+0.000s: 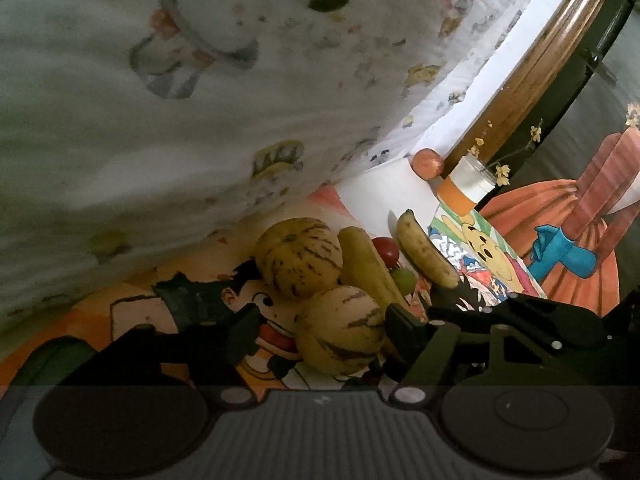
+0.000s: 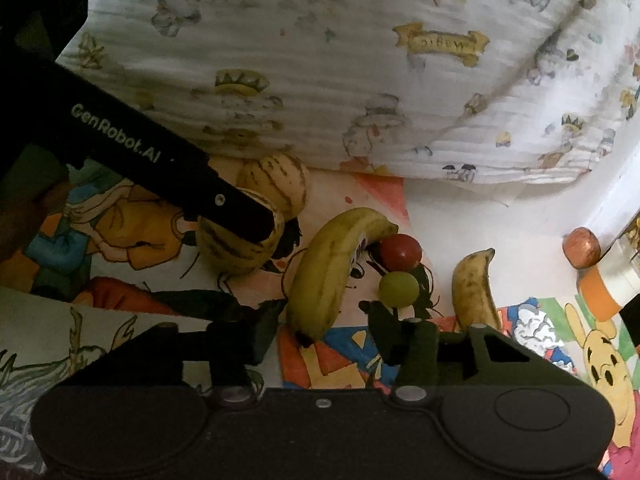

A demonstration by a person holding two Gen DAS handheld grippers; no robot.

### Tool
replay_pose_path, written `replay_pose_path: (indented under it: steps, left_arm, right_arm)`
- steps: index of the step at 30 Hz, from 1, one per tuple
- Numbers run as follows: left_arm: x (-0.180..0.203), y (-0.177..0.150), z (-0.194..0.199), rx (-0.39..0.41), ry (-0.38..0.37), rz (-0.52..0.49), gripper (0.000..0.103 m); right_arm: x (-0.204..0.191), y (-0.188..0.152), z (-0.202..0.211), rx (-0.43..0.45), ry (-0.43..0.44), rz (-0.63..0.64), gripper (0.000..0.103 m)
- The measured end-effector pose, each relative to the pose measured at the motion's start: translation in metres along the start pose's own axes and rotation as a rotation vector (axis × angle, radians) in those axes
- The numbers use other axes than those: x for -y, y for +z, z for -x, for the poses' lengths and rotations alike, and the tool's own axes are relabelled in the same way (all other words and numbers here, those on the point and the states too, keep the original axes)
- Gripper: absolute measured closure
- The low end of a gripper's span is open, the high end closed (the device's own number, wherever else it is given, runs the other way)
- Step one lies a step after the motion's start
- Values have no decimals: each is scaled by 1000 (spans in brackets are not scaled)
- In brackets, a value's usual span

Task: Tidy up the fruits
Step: 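Grasp the yellow banana with the right gripper while the left gripper grasps a striped melon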

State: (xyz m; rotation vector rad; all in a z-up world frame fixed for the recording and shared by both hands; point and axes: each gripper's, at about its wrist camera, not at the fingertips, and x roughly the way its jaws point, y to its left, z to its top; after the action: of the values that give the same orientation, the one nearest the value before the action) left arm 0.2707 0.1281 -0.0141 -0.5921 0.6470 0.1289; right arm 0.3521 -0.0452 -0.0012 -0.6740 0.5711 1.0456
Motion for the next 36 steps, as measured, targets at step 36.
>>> replay_pose_path:
  steps: [36]
  left_arm:
    - [13, -10, 25, -48, 72, -105, 48]
  right_arm:
    - [-2, -1, 2, -35, 74, -174, 65]
